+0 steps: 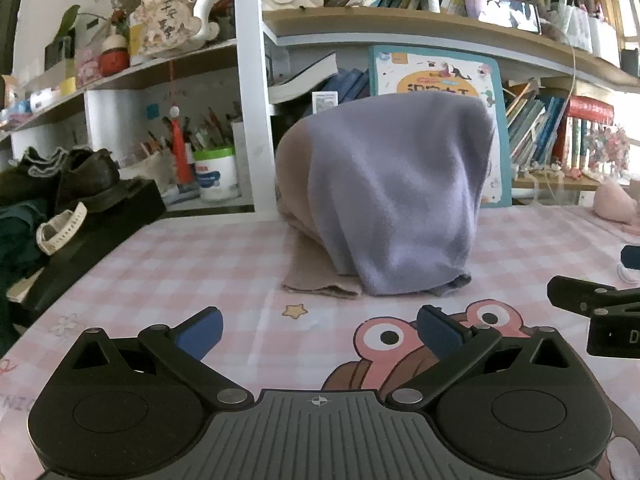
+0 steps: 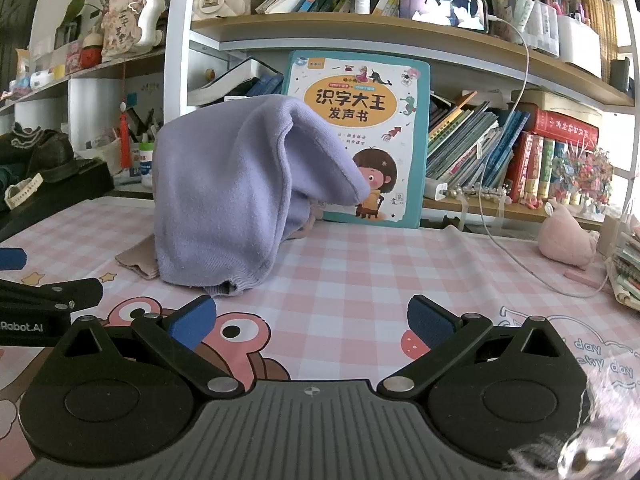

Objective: Fold clothes

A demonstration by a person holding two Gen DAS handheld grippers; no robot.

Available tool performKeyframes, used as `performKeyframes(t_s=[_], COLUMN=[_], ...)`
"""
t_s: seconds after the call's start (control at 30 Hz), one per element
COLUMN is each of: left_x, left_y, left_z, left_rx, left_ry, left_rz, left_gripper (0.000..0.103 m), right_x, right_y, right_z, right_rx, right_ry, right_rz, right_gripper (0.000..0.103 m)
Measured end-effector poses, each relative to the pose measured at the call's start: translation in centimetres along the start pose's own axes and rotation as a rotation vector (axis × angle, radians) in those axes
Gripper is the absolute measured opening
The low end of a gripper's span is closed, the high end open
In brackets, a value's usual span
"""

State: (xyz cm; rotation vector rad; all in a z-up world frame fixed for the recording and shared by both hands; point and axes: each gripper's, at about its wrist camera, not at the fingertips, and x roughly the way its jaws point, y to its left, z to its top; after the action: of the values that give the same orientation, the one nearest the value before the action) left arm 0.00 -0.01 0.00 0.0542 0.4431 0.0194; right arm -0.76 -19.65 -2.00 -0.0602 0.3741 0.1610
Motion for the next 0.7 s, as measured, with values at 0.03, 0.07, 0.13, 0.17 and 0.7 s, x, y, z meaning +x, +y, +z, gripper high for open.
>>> performKeyframes(t_s=[0.03,0.07,0.13,0.17,0.7], left_x=[0.00,0.00,0.00,0.00,0.00], left_y=[-0.01,-0.02,-0.05,-0.06,-0.22], left_z=[0.01,0.02,0.03,0.04,0.15], left_rx=[0.001,0.002,0.003,0.004,0.016], left_ry=[0.000,0.000,-0.001,-0.001,-0.003], left_rz=[0.001,0.001,0.002,0.003,0.010], left_gripper=[0.103,0.103,0.103,0.103,0.103], right_x=[0.02,0.05,0.09,0.11,-0.10], right_y=[0.00,0.00,0.01,0.01,0.12], right_z=[0.00,0.01,0.01,0.02,0.17], right_rx=[0.000,-0.001,-0.001,-0.002,-0.014], right_ry=[0.000,0.000,0.000,0.000,-0.001], right_rz=[0.000,-0.001,-0.001,-0.001,-0.005], right_gripper=[0.103,0.103,0.103,0.103,0.103])
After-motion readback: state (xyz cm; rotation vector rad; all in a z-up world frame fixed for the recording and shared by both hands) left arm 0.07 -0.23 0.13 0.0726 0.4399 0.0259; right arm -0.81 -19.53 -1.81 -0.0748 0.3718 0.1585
